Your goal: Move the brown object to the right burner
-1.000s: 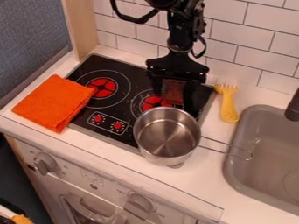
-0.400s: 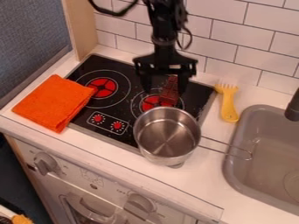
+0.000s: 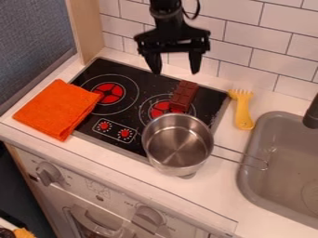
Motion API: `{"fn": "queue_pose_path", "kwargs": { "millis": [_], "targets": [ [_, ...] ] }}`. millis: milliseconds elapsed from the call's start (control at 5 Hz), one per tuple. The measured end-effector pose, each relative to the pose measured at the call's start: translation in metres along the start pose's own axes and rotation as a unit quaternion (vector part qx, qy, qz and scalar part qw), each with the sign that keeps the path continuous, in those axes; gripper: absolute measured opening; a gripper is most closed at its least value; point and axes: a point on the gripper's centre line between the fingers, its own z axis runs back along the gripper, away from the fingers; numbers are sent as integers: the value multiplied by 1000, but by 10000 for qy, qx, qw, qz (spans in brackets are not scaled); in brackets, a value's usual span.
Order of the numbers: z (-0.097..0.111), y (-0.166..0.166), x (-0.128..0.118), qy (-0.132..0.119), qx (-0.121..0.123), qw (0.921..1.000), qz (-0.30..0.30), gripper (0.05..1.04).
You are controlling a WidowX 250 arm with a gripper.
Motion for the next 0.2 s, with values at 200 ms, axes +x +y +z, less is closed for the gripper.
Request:
{"fn": "queue_pose_path", "kwargs": {
  "millis": [200],
  "targets": [
    [1,1,1,-7,-11,10000,22,1000]
  ]
}}
